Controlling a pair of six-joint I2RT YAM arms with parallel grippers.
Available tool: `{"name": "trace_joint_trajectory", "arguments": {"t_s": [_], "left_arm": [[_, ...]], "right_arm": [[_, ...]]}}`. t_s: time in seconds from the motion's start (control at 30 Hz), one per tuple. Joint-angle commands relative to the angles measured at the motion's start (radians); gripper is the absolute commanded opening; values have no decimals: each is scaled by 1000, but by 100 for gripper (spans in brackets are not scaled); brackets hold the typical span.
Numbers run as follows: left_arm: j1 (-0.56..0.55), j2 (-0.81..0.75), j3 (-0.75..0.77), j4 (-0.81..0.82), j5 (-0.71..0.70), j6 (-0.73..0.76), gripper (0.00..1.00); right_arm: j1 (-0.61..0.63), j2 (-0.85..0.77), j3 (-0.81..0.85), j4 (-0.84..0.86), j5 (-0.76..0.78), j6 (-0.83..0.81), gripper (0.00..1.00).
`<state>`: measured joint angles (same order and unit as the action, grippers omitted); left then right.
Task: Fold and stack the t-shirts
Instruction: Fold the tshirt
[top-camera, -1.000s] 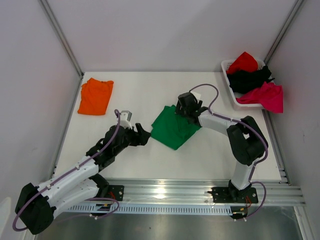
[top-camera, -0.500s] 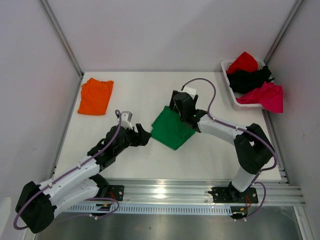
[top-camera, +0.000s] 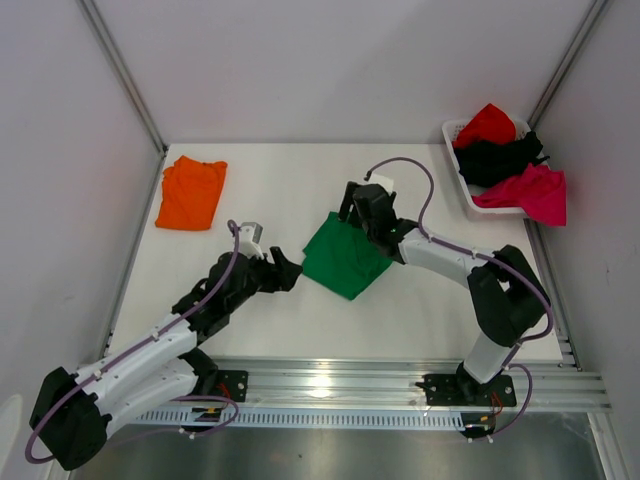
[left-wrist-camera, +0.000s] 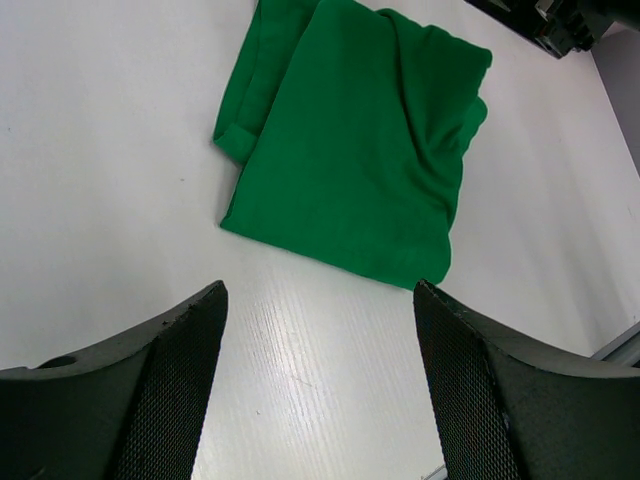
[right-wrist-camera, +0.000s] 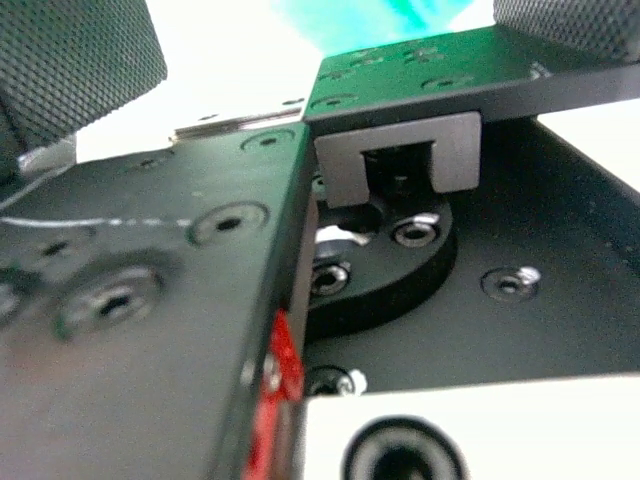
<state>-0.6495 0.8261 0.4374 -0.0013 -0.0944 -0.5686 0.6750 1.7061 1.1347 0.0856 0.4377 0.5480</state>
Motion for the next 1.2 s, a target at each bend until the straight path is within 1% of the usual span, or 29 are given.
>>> {"name": "trace_joint_trajectory", "arguments": {"t_s": [0.0, 0.17, 0.37, 0.5, 0.63, 0.87, 1.03, 1.17], "left_arm": [[5, -5, -3, 29, -5, -5, 78], [7, 4, -3, 37, -4, -8, 77], [5, 24, -3, 46, 2, -10, 77], [5, 30, 3, 49, 8, -13, 77], [5, 15, 3, 43, 5, -11, 77], [5, 2, 0, 32, -4, -7, 77], [5, -8, -3, 23, -10, -4, 77], [7, -18, 0, 9, -14, 3, 77]], "right_arm": [[-14, 10, -6, 3, -53, 38, 75], [-9, -3, -26, -4, -105, 70, 75], [14, -69, -18, -13, -175, 78, 75], [27, -102, -33, -35, -221, 121, 75], [23, -109, -79, -35, -194, 138, 75], [-18, -37, -141, -17, -177, 179, 75], [-23, 9, -165, 2, -136, 185, 75], [-23, 29, -187, -12, -105, 225, 75]]}}
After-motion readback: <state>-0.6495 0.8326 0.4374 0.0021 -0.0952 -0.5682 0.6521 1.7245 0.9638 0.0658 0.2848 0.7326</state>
